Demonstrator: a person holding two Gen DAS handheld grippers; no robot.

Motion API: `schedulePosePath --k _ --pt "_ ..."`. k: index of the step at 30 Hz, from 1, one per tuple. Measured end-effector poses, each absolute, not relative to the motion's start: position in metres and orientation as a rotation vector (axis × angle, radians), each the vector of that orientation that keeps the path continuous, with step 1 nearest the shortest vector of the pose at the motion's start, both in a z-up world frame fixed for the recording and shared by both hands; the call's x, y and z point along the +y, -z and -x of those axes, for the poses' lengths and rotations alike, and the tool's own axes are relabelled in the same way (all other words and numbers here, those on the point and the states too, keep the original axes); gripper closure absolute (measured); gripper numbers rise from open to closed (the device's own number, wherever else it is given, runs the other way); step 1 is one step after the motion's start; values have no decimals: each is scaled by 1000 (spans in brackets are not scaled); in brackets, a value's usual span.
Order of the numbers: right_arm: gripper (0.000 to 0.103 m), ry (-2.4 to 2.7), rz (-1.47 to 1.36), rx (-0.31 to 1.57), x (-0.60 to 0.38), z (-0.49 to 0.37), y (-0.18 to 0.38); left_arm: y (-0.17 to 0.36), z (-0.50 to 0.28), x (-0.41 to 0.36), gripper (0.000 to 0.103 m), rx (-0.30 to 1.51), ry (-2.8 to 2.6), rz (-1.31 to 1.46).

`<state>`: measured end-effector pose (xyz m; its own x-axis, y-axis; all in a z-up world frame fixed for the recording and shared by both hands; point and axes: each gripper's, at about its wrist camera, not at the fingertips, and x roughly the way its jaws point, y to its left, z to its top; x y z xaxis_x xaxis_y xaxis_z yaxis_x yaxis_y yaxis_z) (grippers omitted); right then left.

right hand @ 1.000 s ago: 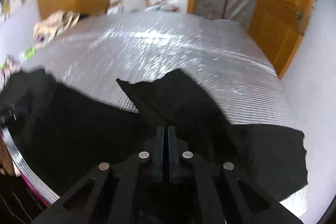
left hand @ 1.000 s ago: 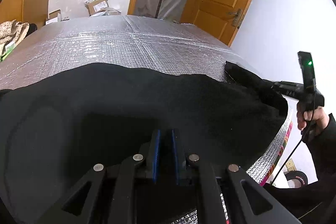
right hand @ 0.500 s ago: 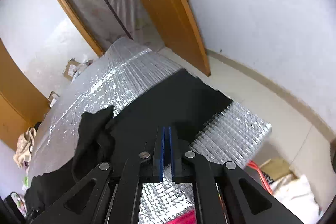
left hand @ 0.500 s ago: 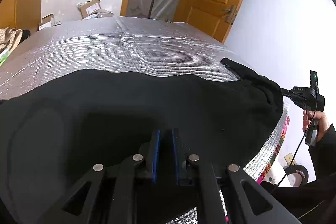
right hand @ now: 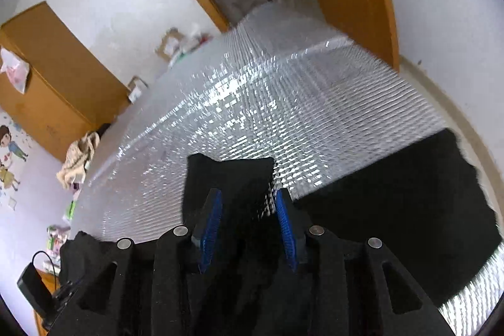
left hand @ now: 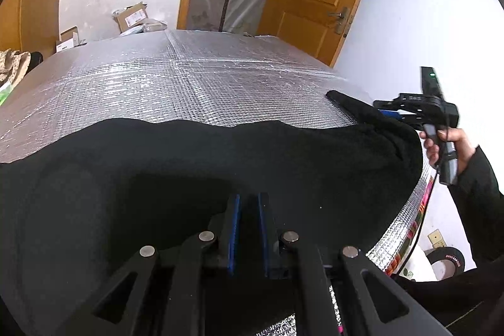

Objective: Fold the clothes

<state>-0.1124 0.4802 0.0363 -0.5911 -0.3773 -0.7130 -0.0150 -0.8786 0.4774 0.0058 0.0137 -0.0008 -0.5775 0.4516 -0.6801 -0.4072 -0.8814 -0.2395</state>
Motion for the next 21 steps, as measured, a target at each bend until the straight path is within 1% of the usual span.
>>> schedulePosePath --k 3,6,7,8,9,12,21 --pt "66 2530 -1355 -605 474 127 -28 1 -3 14 92 -82 -2433 1071" --pt "67 2556 -1387 -483 463 131 -29 2 0 17 92 -86 -2429 1074" --pt "72 2574 -1394 -431 459 130 -30 3 1 19 92 -84 -2424 1076" --pt "95 2592 -1404 -373 455 129 -30 3 2 21 92 -81 -2418 1077" --pt "100 2600 -1412 -329 452 128 -29 4 2 23 92 -78 -2413 1078" --pt "100 2613 -1377 -338 453 123 -30 3 2 27 92 -68 -2405 1075" --pt "100 2848 -1096 -578 521 69 -69 0 -1 25 92 -65 -2415 1063"
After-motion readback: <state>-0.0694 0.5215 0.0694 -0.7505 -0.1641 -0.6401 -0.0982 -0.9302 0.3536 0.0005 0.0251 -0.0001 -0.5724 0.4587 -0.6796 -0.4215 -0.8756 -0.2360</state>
